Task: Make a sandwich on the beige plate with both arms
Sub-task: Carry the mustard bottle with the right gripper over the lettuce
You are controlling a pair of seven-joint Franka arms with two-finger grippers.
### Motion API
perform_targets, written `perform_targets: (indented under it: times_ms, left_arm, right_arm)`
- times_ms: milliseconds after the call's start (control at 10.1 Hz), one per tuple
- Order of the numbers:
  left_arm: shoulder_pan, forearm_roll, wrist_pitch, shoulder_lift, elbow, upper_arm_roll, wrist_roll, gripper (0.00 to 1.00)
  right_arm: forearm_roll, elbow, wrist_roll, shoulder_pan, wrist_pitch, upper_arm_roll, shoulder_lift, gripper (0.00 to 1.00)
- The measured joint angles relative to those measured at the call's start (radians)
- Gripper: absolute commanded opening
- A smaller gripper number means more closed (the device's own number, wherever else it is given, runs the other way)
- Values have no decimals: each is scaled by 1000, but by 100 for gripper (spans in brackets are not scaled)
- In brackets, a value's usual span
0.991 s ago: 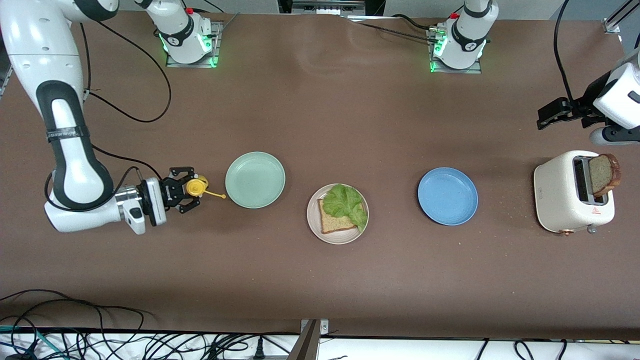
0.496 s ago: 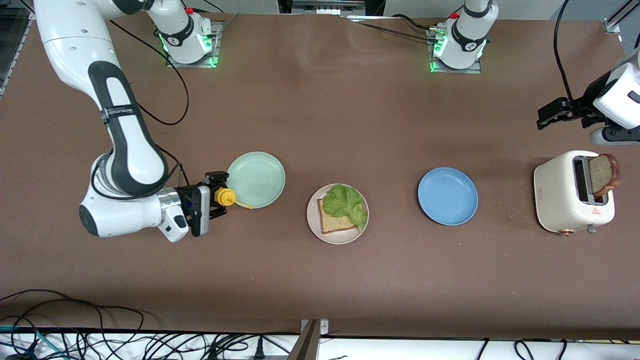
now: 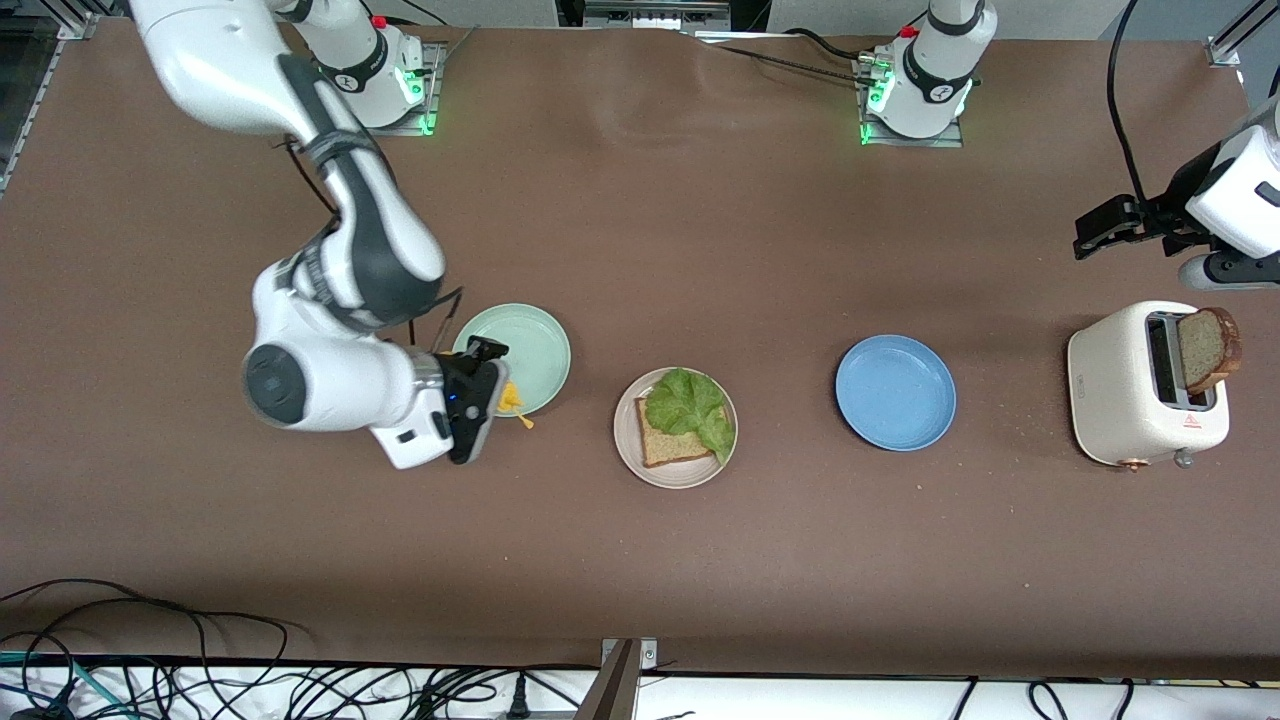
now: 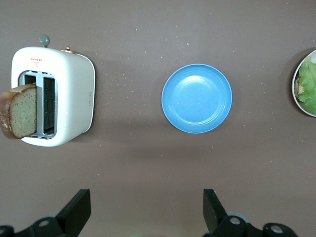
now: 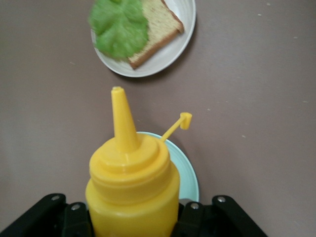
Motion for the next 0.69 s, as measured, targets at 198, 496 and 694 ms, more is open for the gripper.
perform_targets:
  times_ms: [198,496,694]
  left_arm:
    - [0,0,0,0,0,0,0,100]
    - [0,0,0,0,0,0,0,100]
    - [-1,0,0,0,0,0,0,100]
  right_arm:
    - [-249,7,102,129,59,1,4,0]
    - [-458,6,174,258,70,-9,29,0]
    - [-548,3,167,273,70,-10,52,0]
